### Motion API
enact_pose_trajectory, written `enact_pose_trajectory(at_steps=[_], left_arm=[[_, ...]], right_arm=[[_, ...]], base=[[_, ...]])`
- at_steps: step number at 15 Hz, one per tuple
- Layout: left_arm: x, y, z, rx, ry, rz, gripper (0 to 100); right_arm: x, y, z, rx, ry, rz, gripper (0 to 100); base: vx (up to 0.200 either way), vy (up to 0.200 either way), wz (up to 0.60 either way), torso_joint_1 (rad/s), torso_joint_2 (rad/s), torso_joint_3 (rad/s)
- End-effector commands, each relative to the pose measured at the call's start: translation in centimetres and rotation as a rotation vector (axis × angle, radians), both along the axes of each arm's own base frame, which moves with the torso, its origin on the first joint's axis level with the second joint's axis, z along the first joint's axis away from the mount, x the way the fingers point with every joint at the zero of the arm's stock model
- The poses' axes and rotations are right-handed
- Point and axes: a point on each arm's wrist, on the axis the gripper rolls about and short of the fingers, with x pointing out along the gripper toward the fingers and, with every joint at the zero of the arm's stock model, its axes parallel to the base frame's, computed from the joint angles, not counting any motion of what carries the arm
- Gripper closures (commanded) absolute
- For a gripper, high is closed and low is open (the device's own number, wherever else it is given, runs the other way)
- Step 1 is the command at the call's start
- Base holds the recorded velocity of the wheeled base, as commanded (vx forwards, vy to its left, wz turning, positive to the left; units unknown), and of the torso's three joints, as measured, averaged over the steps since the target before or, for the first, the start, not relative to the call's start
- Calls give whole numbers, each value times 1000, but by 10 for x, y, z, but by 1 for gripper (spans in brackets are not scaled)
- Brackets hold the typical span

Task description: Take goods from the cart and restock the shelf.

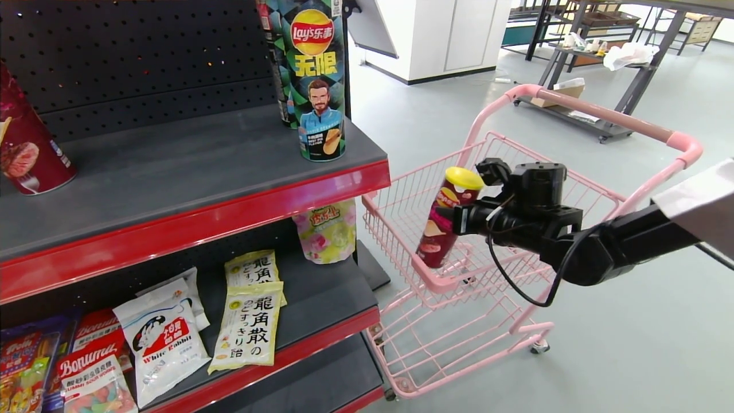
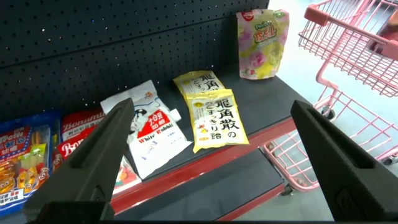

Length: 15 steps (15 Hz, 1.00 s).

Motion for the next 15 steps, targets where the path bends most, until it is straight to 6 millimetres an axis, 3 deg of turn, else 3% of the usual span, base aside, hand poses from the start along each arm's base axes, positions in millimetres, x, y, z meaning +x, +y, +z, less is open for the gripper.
enact_pose_trajectory(at_steps=[1,3,4,6,7,9,10,11,13,15], left_arm=[[0,0,0,0,0,1,0],[0,0,0,0,0,1,0],[0,0,0,0,0,1,0],[0,0,0,0,0,1,0],[0,0,0,0,0,1,0],[0,0,0,0,0,-3,0],[0,0,0,2,2,-3,0],[0,0,0,2,0,-1,0],[0,0,0,2,0,-1,0],[0,0,0,2,0,-1,0]], right_arm=[[-23,-13,68,25,-131,-12,100],[-48,-22,107,43,-192,-14,100],[-54,-24,114,46,-200,-14,100],[-101,-30,147,54,-216,12,100],[-115,-29,151,53,-203,34,100],[-165,-26,152,25,-101,121,100],[-171,-25,152,20,-90,140,100],[-192,-16,144,27,-47,246,100],[-198,-15,129,11,-4,303,100],[-204,-19,128,15,-3,306,100]], base=[[0,0,0,0,0,0],[0,0,0,0,0,0],[0,0,0,0,0,0],[0,0,0,0,0,0],[0,0,0,0,0,0],[0,0,0,0,0,0],[0,0,0,0,0,0],[0,0,0,0,0,0],[0,0,0,0,0,0],[0,0,0,0,0,0]])
